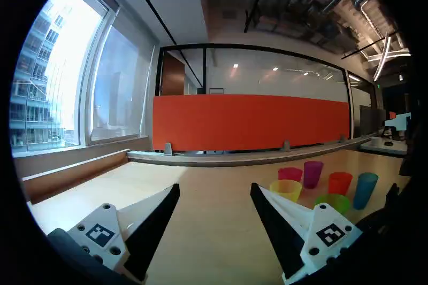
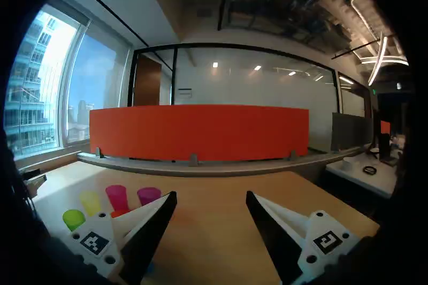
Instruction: Pour water
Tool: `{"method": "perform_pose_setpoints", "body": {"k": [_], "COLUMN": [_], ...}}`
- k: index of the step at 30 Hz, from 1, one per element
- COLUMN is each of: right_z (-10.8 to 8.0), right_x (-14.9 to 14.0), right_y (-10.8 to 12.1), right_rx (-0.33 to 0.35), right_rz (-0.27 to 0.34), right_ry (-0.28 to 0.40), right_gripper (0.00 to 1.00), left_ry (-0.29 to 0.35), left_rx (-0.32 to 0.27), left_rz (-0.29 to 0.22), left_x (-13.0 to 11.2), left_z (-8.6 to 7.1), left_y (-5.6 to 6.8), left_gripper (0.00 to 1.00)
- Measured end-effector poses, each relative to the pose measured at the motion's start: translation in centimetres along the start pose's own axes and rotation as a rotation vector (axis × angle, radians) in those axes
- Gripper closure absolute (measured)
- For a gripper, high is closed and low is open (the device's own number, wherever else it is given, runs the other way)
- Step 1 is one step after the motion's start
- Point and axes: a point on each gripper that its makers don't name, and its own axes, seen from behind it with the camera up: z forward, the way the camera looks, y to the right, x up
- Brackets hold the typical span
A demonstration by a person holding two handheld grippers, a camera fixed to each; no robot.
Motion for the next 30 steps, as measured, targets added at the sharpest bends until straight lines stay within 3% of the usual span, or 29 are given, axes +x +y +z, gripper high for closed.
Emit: {"method": "perform_pose_setpoints", "body": {"k": [20, 30], "right_z": [-0.5, -0.9], "right_x": [-0.1, 0.4], "right_y": [0.8, 1.2], "right_rx": [-0.003, 0.001], "right_rz": [0.019, -0.017], "right_ry": [0.011, 0.053], "right_gripper": [0.0, 0.0], "left_ry": [-0.029, -0.029], "left_rx": [-0.003, -0.003], "left_rz": [0.003, 0.003], "left_x": [-0.7, -0.7], "left_z": [0.5, 0.4], "left_y": [0.0, 0.0], "left_gripper": [0.02, 0.02]}}
